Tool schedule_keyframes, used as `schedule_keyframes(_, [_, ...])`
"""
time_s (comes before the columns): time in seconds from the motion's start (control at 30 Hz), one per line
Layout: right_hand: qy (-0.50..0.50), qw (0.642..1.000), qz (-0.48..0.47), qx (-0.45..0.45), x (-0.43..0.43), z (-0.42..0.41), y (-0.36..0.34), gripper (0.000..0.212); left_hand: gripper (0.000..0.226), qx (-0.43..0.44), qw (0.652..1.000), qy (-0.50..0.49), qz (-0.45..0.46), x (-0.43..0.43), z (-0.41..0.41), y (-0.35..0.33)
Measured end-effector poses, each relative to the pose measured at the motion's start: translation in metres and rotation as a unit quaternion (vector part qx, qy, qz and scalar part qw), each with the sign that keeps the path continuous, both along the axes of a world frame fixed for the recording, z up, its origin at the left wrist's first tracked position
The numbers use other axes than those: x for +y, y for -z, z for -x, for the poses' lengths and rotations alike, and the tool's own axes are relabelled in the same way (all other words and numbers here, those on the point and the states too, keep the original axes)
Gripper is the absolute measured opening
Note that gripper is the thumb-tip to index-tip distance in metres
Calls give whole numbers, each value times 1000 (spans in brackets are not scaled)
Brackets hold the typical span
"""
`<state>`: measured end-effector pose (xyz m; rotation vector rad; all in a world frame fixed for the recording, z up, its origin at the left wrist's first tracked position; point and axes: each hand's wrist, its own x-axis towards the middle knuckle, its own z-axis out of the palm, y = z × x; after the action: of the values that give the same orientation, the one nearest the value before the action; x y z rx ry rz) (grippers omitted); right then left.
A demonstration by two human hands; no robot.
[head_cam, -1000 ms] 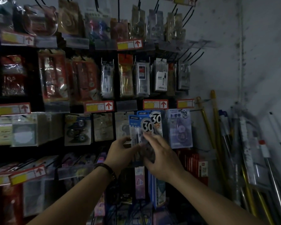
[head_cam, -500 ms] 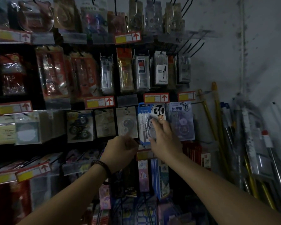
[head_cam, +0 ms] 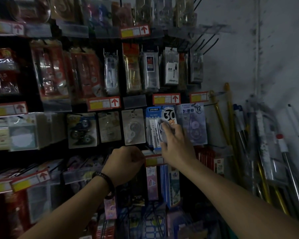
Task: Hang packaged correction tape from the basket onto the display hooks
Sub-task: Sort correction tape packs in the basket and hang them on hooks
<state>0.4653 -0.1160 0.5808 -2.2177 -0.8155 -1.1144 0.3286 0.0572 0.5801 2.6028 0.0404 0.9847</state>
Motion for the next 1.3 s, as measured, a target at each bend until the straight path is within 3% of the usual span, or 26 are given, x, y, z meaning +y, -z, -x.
schedule_keyframes(0.27, [62,995,76,32,15,-8,-13,77,11,10,999,-10,-35,0,11,1])
schedule_keyframes(0.4, [66,993,69,74,14,0,-9,61,13,14,997,-30,-74,1,36,17])
schedule_keyframes(0.53, [47,997,35,51,1,18,-3,39,13,21,994,-57,-86,6,70,41])
schedule_keyframes(0.7, [-30,999,23,30,-7,56,23,28,9,67,994,-70,-57,16,114,85])
schedule_keyframes(0.8, [-104,994,28,36,-6,87,59,24,16,96,992,-77,-32,20,142,124])
schedule_keyframes(0.9, [-152,982,68,88,-2,120,109,25,4,132,988,-81,-23,22,167,169])
schedule_keyframes(1.03, [-194,960,119,161,11,157,198,17,6,180,980,-86,-5,21,203,237])
schedule_keyframes(1.3, [-231,873,225,366,19,204,412,5,6,311,943,-104,64,28,257,400])
